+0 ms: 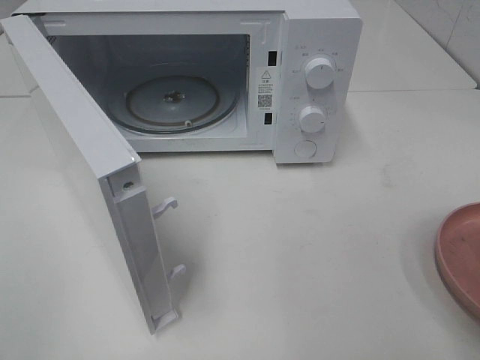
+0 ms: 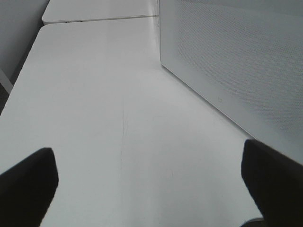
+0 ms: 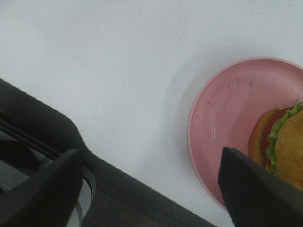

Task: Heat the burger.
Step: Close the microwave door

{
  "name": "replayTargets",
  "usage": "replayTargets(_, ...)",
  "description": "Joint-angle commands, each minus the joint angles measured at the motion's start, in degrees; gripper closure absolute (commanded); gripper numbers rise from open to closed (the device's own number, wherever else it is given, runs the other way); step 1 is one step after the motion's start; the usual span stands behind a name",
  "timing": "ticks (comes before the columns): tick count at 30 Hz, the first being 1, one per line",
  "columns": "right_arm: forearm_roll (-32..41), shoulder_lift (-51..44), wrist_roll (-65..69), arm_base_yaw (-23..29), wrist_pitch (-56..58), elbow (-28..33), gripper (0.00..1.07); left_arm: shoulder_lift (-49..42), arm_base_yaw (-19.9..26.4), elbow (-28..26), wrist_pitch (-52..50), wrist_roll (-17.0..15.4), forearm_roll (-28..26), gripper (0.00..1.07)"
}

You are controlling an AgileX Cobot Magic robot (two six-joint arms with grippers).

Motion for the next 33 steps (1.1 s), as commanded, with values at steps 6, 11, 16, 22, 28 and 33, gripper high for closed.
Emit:
replayTargets(6,1.9,-13.1,-2.9,-4.7,2.5,-0.1,0.31,-1.0,0.1,0.2,-0.7,-0.2,-0.1,0.09)
replayTargets(11,4.7,-19.0,-5.9,-10.2,1.8,0.1,0.31,-1.0,0.1,0.2,-0.7,-0.2,-0.1,0.09)
replayTargets(16,7.4,-28.6,-6.4,-17.8,-0.2,5.7,0.31,-1.0,0.1,0.2,-0.7,-0.2,-0.1,0.09)
replayTargets(22,7.3,-35.0,-6.4,-23.6,-4.1,8.1,0.32,-1.0,0.1,0.2,-0.7,-0.2,-0.1,0.09)
replayTargets(28,8.2,-40.7,-8.2,-28.3,-3.8,8.4,0.32,-1.0,0.1,0.2,-0.7,-0.2,-0.1,0.09)
replayTargets(33,8.5,-42.6,-8.3,-30.9,-3.8,8.4,0.32,-1.0,0.1,0.2,-0.7,-0.1,-0.1,0.09)
